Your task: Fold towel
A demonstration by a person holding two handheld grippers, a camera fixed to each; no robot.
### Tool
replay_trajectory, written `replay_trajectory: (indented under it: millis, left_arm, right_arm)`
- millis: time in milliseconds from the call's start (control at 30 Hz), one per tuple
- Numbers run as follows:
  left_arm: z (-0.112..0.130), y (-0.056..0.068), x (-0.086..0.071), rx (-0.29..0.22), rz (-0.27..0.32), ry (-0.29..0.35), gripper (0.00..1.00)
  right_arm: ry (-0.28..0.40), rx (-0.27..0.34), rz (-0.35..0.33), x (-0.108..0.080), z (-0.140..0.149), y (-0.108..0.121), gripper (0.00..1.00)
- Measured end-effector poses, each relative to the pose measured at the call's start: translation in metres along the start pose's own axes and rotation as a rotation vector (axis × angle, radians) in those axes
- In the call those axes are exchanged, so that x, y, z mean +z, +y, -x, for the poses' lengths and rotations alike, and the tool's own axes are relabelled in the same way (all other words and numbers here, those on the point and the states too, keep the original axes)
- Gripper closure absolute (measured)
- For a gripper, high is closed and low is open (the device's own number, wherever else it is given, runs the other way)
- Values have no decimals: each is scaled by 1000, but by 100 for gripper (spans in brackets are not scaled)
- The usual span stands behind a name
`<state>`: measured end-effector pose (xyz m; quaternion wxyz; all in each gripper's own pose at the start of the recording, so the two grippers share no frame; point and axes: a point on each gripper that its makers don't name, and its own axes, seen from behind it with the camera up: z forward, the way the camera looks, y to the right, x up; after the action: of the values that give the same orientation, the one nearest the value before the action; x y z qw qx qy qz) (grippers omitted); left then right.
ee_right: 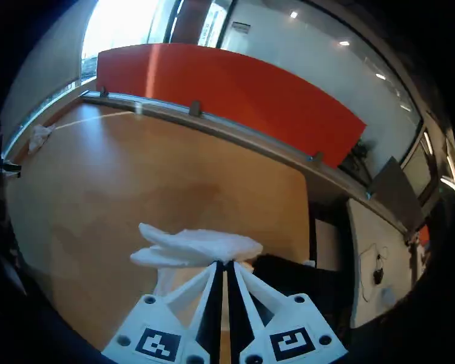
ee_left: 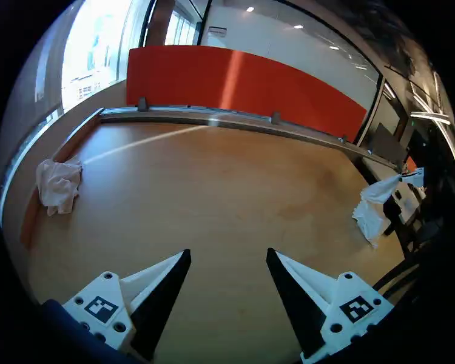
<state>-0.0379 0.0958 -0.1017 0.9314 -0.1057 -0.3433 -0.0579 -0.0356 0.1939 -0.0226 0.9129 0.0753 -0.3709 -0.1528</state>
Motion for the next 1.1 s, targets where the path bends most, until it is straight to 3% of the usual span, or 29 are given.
replay_trajectory:
  millis: [500, 1100]
  left_arm:
    - [7, 4, -3, 19, 6, -11, 8]
    - [15, 2, -7, 33, -11, -20, 8]
  right_arm:
    - [-128, 98, 42, 9, 85, 9, 96]
    - [-227, 191, 75, 39, 138, 18, 96]
